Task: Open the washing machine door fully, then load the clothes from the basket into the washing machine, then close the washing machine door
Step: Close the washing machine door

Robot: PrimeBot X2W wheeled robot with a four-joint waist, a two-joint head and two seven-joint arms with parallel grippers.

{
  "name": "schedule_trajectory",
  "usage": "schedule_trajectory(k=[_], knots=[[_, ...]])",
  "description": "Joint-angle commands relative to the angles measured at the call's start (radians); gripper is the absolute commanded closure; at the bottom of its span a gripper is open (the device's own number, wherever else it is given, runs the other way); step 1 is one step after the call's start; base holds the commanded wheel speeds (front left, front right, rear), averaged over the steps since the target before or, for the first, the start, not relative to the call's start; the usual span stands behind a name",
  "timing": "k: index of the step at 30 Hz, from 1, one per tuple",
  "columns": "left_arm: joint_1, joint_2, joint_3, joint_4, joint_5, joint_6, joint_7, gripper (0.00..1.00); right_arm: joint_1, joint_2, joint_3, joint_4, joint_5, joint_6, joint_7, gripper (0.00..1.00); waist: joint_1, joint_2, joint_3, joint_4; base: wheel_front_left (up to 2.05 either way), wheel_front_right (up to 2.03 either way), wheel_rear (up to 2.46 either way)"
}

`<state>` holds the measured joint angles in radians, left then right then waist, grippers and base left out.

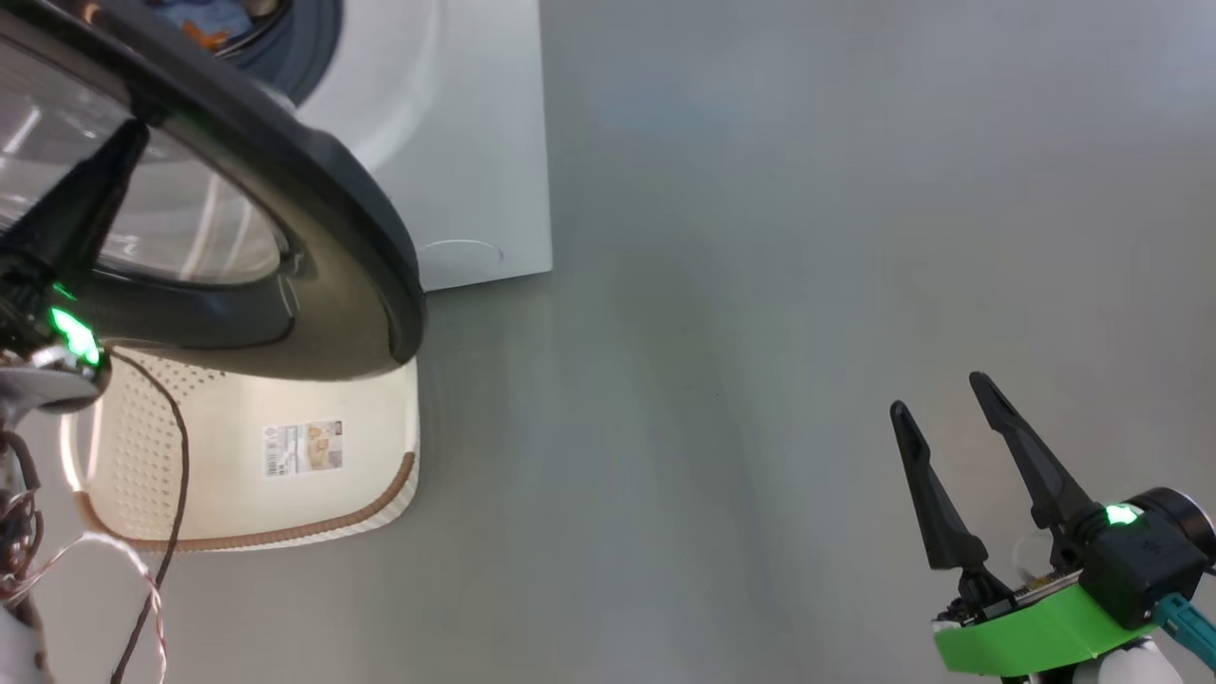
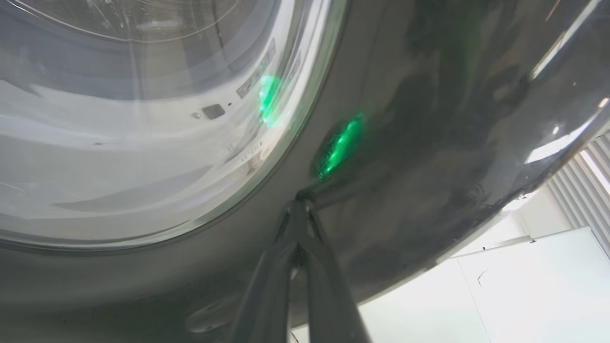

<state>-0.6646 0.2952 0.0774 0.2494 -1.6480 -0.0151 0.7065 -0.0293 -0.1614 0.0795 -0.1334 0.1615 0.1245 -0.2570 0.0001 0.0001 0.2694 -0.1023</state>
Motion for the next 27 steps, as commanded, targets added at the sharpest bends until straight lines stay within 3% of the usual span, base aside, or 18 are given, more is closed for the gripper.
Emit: schedule_trajectory(k=[1,12,27], knots=[[-0.055,0.032,0.034,-0.009,0.017,-0.021,-0.017,1.0,-0.034,-0.005,0.022,-0.021,0.007,0.006,-0.005,0.0,-0.0001,-0.0001,0.015,-0.022,0.0,0.0,0.0],[-0.115,0.022,0.049,0.053,0.021,-0.057,-0.046,1.0,-0.053,-0.002,0.01,-0.019,0.011,0.006,-0.005,0.0,-0.0001,-0.0001,0.04,-0.048,0.0,0.0,0.0],[-0.027,0.012,0.121,0.031,-0.004,-0.094,-0.086,1.0,-0.043,0.003,-0.034,-0.024,0.0,0.006,-0.005,0.0,-0.0001,-0.0001,0.031,0.013,0.0,0.0,0.0]])
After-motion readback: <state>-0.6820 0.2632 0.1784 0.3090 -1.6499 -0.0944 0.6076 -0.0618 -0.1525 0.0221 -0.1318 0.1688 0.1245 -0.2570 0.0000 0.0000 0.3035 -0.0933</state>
